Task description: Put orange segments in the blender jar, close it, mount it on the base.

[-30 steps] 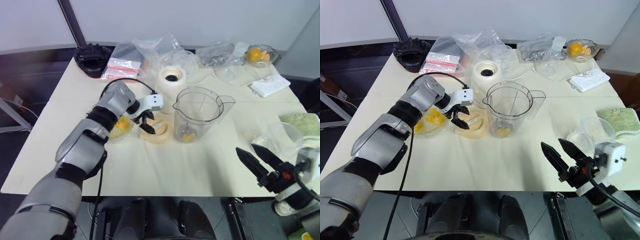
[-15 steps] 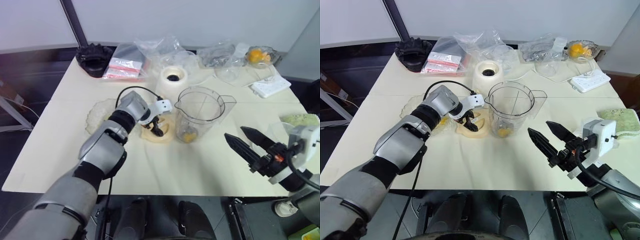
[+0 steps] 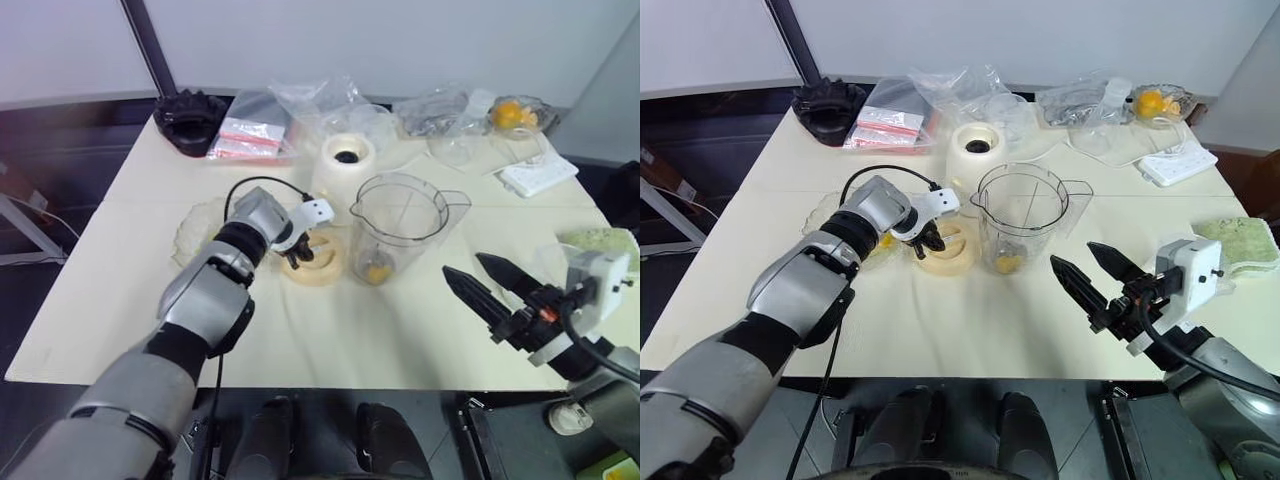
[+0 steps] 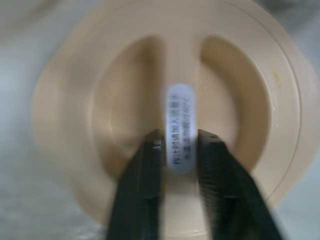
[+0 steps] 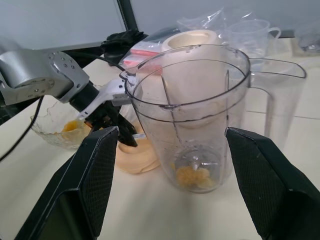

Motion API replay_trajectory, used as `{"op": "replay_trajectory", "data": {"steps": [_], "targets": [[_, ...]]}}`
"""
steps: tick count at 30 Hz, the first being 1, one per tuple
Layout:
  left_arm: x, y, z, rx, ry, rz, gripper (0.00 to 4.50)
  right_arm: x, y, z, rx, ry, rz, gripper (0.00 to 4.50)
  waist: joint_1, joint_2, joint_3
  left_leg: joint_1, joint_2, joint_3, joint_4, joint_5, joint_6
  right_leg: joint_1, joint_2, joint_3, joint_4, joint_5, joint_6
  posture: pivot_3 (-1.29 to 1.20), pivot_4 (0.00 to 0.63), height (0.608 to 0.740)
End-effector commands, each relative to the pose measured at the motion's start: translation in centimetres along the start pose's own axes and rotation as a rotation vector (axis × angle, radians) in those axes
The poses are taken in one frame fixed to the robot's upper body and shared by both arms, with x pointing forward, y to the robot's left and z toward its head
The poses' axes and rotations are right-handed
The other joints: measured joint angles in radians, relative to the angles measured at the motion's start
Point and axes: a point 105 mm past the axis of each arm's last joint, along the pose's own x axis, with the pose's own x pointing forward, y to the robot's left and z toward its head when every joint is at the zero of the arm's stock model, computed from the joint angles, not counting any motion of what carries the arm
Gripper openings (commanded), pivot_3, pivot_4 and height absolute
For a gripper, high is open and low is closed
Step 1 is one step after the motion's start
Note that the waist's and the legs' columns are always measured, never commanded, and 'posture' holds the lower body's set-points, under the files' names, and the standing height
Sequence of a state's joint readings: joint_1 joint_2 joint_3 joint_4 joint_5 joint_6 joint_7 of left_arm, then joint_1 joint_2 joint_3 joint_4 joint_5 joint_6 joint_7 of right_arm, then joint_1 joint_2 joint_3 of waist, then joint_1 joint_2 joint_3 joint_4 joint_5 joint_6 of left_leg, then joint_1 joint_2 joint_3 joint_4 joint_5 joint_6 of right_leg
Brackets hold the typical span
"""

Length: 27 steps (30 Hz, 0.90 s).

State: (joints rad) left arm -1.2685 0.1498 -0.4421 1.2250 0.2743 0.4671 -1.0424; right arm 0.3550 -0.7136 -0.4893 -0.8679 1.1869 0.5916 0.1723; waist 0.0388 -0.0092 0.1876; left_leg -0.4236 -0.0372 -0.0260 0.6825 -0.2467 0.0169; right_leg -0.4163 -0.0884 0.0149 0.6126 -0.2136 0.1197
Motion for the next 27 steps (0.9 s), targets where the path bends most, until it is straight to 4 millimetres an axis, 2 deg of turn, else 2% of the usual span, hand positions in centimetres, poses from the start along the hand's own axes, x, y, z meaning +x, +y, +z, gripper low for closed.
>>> {"op": "replay_trajectory", "data": {"steps": [1,4,7,12,15,18,23,27], "targets": [[-0.2,0.3,-0.7,-0.020,0.021,0.004,0.21,0.1,0.0,0.5,-0.012,-0.035,0.003,3.57,-0.001,0.000,0.000,0.000,0.000,0.000,0.000,0.000,0.000,0.000,0.000,0.000,0.000,0.000,0.000,0.00,0.150,0.740],[-0.7,0.6,-0.3,-0.038,-0.010,0.012,0.21,0.4,-0.1,0.3,-0.011,-0.033,0.007,3.57,-0.002,0.000,0.000,0.000,0.000,0.000,0.000,0.000,0.000,0.000,-0.001,0.000,0.000,0.000,0.000,0.00,0.150,0.740],[-2.1,1.0,1.0,-0.059,-0.074,-0.002,0.21,0.6,-0.1,0.3,-0.004,-0.039,0.009,3.57,-0.003,-0.001,0.000,-0.001,0.000,0.000,0.000,0.000,0.000,-0.002,0.000,0.000,0.000,0.000,0.000,0.00,0.150,0.740],[-6.0,1.7,3.2,-0.052,-0.156,-0.016,0.21,0.6,-0.5,0.2,-0.004,-0.039,0.001,3.57,-0.002,-0.001,0.001,-0.006,0.000,0.001,0.000,0.000,0.000,-0.008,0.000,0.001,0.002,0.000,0.000,0.00,0.150,0.740],[-8.3,1.8,3.0,-0.042,-0.162,-0.022,0.21,0.7,-0.5,0.1,-0.015,-0.033,0.005,3.57,-0.002,-0.001,0.001,-0.008,0.000,0.001,0.000,0.000,0.000,-0.009,0.000,0.001,0.001,0.000,0.000,0.00,0.150,0.740],[-10.3,0.8,3.0,-0.051,-0.188,-0.052,0.21,1.0,-0.5,0.3,-0.011,-0.046,0.013,3.57,-0.010,0.000,0.001,-0.008,0.000,0.002,-0.001,0.000,0.000,-0.010,-0.001,0.003,0.000,0.000,0.000,0.00,0.150,0.740],[-12.4,-0.9,1.7,0.015,-0.170,-0.066,0.21,1.2,-0.9,0.1,-0.011,-0.042,0.013,3.57,-0.026,0.000,0.001,-0.008,0.000,0.001,-0.001,0.000,0.000,-0.010,-0.004,0.003,0.001,0.000,-0.001,0.00,0.150,0.740],[-14.3,-1.2,1.7,0.041,-0.184,-0.049,0.21,1.2,-1.2,0.0,-0.014,-0.038,0.012,3.57,-0.027,0.000,0.001,-0.008,0.000,0.001,-0.001,0.000,0.000,-0.010,-0.005,0.004,0.001,0.000,-0.001,0.00,0.150,0.740]]}}
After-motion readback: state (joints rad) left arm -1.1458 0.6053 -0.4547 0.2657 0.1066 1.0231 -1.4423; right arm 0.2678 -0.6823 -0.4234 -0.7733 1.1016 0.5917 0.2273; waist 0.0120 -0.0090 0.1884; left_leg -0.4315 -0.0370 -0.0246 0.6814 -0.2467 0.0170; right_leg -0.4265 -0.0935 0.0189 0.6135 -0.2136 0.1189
